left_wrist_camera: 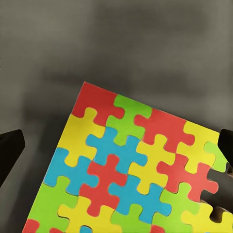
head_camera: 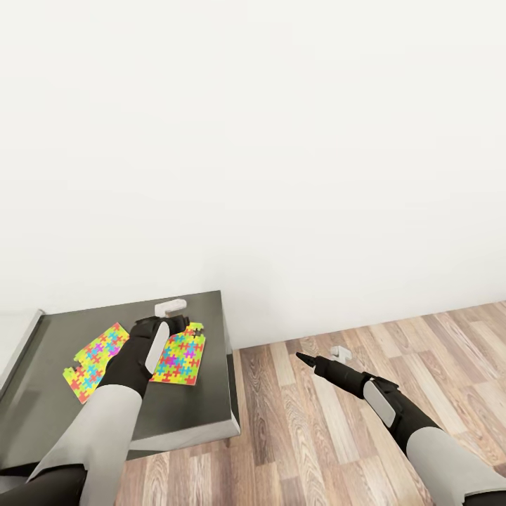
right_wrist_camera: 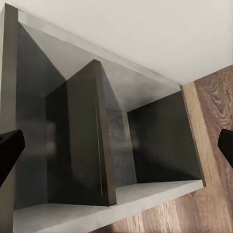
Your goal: Put all the toys in the child's room - the three board games (two on the bed and one on the table), the two jigsaw puzzles on the table, and the tennis ball on the table - inside the toy box on the table in the child's room.
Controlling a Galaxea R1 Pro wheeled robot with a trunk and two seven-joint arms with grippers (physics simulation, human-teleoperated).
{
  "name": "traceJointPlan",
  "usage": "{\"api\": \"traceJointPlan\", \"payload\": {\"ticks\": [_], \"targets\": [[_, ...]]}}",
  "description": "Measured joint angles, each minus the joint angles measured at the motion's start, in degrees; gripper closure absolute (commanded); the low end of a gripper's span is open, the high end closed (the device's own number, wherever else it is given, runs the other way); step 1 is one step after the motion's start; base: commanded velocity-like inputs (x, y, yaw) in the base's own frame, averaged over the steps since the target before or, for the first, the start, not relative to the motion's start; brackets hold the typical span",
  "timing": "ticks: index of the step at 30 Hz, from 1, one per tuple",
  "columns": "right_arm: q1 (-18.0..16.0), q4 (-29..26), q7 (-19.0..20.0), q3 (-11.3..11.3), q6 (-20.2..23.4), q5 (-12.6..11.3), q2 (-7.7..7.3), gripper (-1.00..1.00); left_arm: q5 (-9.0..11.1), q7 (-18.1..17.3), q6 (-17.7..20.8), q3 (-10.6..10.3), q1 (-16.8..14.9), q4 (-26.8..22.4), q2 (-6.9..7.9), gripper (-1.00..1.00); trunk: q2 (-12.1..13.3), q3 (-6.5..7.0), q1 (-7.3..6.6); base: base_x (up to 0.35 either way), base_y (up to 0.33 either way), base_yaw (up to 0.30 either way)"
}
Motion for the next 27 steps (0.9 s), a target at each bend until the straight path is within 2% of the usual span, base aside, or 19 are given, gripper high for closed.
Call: {"api": "traceJointPlan", "payload": {"ticks": [5,13,27], "targets": [[0.00,0.00,0.00,0.00,0.00,0.00,0.00,-1.00,-0.01,-0.10,0.01,-0.22,0.00,0.02,-0.04,-1.00,0.00,-0.34,0.00,0.000,0.000,0.000],[0.00,0.00,0.00,-0.01,-0.01,0.00,-0.06,-1.00,0.07,-0.21,0.14,-1.94,0.00,0.09,-0.01,-1.00,0.00,-0.99,0.00,0.000,0.000,0.000],[0.00,0.00,0.00,-0.01,0.00,0.00,-0.08,-1.00,-0.08,-0.37,1.91,-2.21,-0.03,-0.32,0.01,-1.00,-0.02,-1.55,-0.01,0.000,0.000,0.000]]}}
